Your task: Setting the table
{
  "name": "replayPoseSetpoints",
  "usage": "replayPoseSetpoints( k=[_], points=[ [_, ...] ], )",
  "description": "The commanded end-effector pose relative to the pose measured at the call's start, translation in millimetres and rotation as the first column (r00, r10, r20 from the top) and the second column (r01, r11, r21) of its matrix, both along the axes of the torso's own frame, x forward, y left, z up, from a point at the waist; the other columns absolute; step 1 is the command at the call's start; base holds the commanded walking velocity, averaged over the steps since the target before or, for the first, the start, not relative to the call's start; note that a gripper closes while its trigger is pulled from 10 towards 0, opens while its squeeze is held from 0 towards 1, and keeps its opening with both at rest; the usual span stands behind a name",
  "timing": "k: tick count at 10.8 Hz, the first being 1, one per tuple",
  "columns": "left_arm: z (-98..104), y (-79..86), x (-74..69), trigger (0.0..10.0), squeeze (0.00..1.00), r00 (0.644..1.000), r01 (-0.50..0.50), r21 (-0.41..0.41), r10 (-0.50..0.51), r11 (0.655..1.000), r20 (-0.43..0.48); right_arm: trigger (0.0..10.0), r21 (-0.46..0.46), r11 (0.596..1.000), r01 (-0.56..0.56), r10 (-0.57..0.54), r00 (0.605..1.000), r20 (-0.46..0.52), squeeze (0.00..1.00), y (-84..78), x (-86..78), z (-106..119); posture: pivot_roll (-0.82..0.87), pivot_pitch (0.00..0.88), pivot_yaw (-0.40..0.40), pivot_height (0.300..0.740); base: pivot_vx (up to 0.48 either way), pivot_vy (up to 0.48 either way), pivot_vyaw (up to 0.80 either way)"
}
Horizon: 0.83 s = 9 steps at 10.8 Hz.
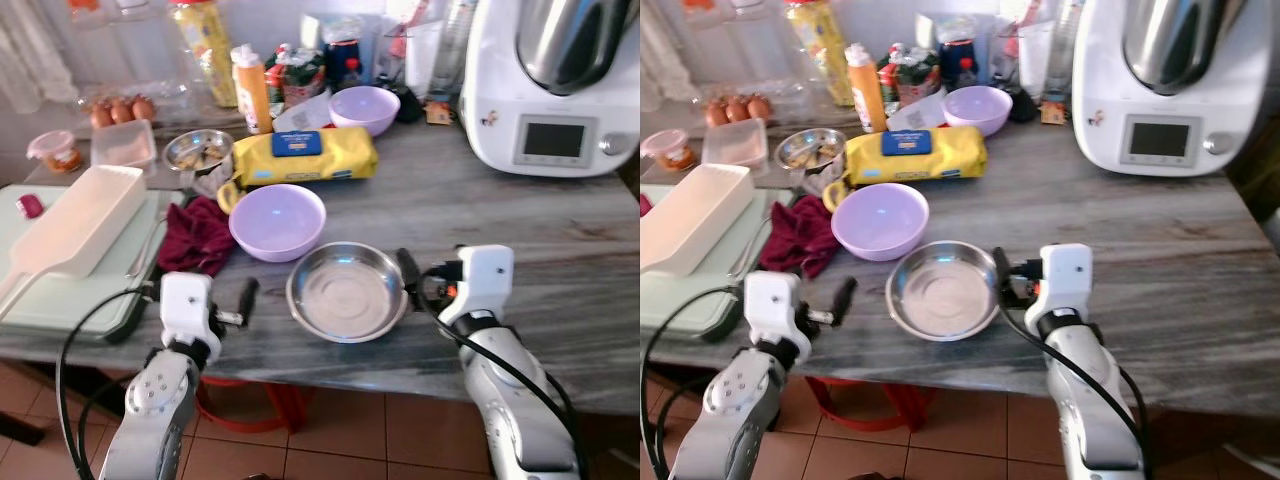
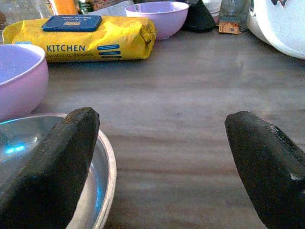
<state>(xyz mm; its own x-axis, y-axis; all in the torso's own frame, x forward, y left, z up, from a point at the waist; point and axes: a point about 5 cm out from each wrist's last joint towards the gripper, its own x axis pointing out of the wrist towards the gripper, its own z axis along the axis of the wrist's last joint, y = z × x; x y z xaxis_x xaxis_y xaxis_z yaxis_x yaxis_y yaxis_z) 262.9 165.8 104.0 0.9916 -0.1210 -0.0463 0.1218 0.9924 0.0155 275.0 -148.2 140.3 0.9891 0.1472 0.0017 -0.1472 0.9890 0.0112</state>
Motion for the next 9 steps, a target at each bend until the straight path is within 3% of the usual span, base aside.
replayPoseSetpoints(
  k=[1, 2, 4, 7, 9],
  points=[
    [-1, 6.3, -0.2, 10.0, 0.00, 0.999, -0.052, 0.012, 0.051, 0.999, 0.005, 10.0, 0.003, 1.000, 0.009, -0.009, 0.999, 0.044, 0.00, 0.1, -2.4, 8, -0.02, 0.073, 0.064, 0.740, 0.000, 0.000, 0.00],
    [-2, 6.4, -1.2, 10.0, 0.00, 0.998, -0.062, 0.009, 0.062, 0.998, 0.007, 10.0, 0.011, 1.000, 0.013, -0.014, 0.998, 0.062, 0.00, -0.7, -4.6, 10, -0.03, 0.073, 0.061, 0.740, 0.000, 0.000, 0.00],
    [-9, 12.3, -7.7, 10.0, 0.00, 0.994, -0.107, 0.024, 0.107, 0.994, 0.009, 10.0, -0.062, 0.998, 0.025, -0.017, 0.993, 0.115, 0.00, -4.7, -17.3, 12, -0.03, 0.054, 0.045, 0.740, 0.000, 0.000, 0.00],
    [-16, 24.4, -15.6, 10.0, 0.00, 0.978, -0.210, 0.053, 0.209, 0.976, 0.022, 10.0, -0.063, 0.996, 0.064, -0.059, 0.996, 0.074, 0.00, -15.8, -32.9, -2, -0.04, 0.039, 0.031, 0.740, 0.000, 0.000, 0.00],
    [-16, 21.6, -15.6, 10.0, 0.00, 0.977, -0.212, 0.067, 0.210, 0.975, 0.038, 10.0, -0.088, 0.995, 0.052, -0.047, 0.997, 0.068, 0.00, -17.1, -36.2, -4, -0.05, 0.037, 0.020, 0.740, 0.000, 0.000, 0.00]
  ],
)
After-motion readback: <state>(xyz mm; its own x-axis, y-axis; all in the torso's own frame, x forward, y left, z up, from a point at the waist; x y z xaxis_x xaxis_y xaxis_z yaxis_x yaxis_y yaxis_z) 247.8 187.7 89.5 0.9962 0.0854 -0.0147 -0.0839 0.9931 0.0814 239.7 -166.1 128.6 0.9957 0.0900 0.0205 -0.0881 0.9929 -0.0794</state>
